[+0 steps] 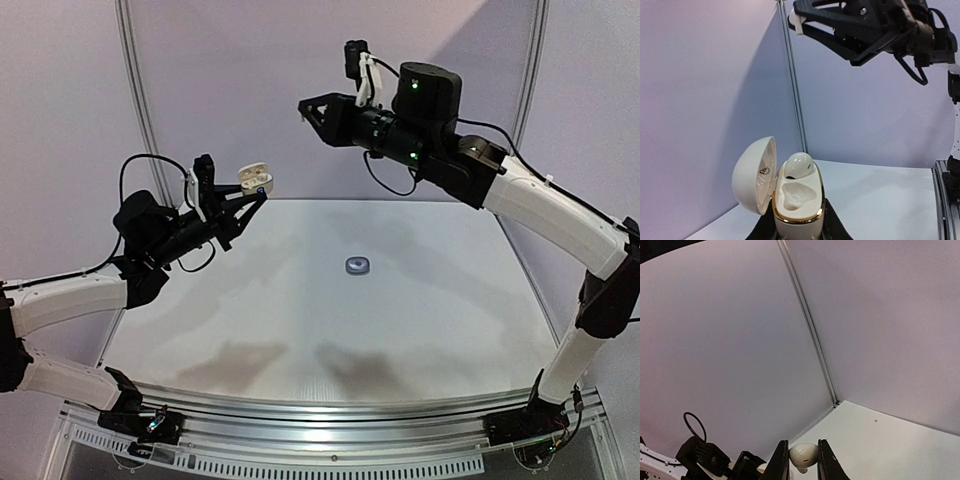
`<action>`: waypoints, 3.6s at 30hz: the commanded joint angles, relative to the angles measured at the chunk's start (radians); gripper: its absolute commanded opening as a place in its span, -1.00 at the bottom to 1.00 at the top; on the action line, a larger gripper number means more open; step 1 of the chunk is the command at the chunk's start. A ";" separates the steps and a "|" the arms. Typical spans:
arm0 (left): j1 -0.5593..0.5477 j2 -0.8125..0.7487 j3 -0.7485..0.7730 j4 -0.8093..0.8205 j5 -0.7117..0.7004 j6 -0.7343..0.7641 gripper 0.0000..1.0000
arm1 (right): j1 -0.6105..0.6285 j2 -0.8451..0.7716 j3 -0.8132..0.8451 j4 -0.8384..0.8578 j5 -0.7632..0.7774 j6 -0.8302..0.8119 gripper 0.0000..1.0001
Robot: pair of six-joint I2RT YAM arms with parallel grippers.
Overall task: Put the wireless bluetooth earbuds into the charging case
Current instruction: Insert the left earbud into the left side groove of the charging case.
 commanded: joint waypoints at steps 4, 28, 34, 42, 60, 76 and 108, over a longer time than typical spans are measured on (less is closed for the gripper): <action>-0.010 0.013 0.018 0.081 -0.056 0.010 -1.00 | 0.123 0.116 0.057 0.203 0.021 -0.251 -1.00; -0.007 0.018 0.025 0.086 -0.096 0.027 -1.00 | 0.148 0.233 0.053 0.177 -0.028 -0.222 -1.00; -0.005 0.019 0.027 0.087 -0.116 0.021 -1.00 | 0.148 0.235 0.042 0.160 -0.023 -0.222 -1.00; -0.005 0.023 0.029 0.088 -0.115 0.019 -1.00 | 0.148 0.235 0.016 0.180 -0.005 -0.218 -1.00; -0.005 0.016 0.025 0.109 -0.123 0.015 -1.00 | 0.148 0.258 0.006 0.192 0.008 -0.232 -1.00; -0.005 0.016 0.026 0.135 -0.171 0.015 -1.00 | 0.155 0.269 -0.029 0.166 0.019 -0.170 -0.94; -0.004 0.015 0.019 0.121 -0.191 0.050 -1.00 | 0.186 0.298 0.003 0.130 0.110 -0.227 -0.62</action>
